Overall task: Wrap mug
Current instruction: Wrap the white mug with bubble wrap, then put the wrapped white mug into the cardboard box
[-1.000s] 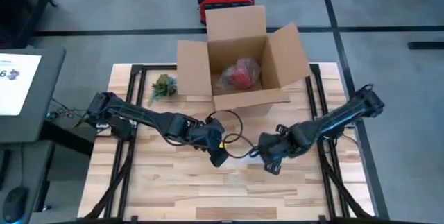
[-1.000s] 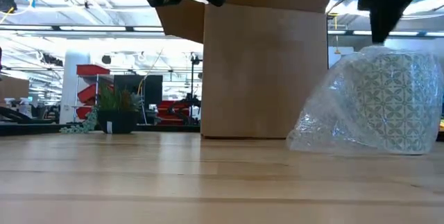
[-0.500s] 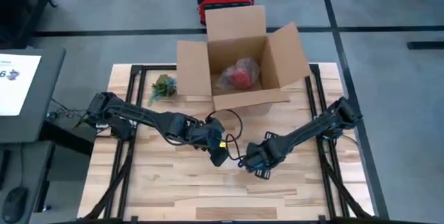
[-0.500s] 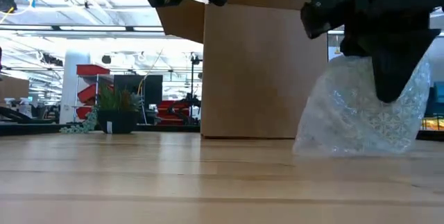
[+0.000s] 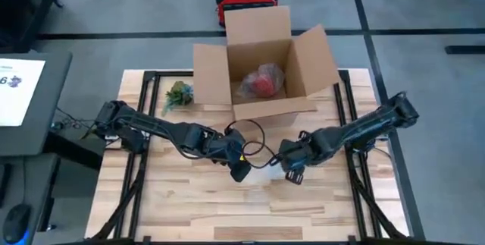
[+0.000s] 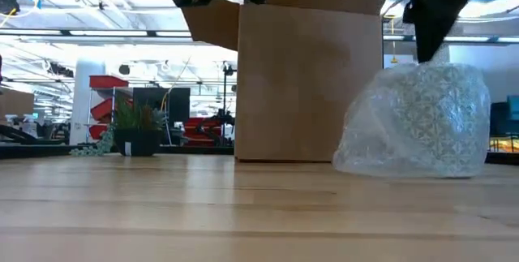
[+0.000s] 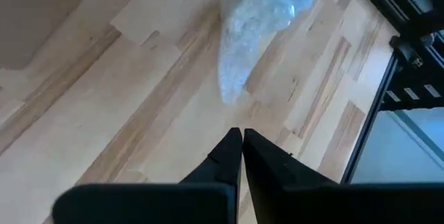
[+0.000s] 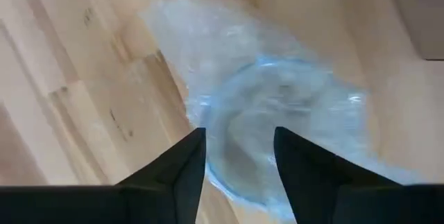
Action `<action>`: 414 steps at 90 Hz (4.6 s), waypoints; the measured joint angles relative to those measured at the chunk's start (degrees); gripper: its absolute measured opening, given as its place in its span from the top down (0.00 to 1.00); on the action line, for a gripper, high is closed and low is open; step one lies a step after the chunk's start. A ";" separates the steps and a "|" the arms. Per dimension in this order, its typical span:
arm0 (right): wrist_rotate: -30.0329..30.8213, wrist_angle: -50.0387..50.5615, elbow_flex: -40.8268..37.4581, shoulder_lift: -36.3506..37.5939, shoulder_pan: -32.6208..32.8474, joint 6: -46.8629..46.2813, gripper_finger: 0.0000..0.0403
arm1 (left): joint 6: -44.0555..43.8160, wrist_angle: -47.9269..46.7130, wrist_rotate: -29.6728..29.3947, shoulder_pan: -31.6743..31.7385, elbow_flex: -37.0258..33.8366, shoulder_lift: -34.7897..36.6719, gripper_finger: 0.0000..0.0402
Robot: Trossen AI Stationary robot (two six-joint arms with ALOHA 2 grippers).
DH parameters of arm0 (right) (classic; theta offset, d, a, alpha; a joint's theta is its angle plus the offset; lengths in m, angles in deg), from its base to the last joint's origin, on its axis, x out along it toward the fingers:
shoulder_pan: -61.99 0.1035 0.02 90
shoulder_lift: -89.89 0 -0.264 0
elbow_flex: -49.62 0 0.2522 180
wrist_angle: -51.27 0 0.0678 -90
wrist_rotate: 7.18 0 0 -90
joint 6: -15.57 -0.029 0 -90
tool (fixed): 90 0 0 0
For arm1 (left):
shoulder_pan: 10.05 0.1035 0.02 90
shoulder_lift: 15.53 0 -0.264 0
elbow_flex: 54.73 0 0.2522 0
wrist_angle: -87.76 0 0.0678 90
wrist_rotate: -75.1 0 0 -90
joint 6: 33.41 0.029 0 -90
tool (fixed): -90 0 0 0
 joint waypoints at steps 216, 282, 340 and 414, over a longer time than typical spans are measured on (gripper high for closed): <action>1.29 2.00 0.08 -8.37 13.33 2.79 0.92 | 19.36 21.56 6.23 -1.14 21.53 1.92 1.00; 21.15 -3.83 41.65 11.04 21.02 6.90 0.92 | 34.51 -17.74 1.53 17.88 27.65 -9.16 0.90; -5.85 9.25 60.04 -8.16 -34.98 19.96 0.92 | 34.93 -14.02 6.10 12.08 27.65 0.56 0.82; -19.31 19.19 60.06 -45.18 -45.72 38.47 0.90 | 41.61 -11.84 -13.08 11.06 27.71 20.63 0.82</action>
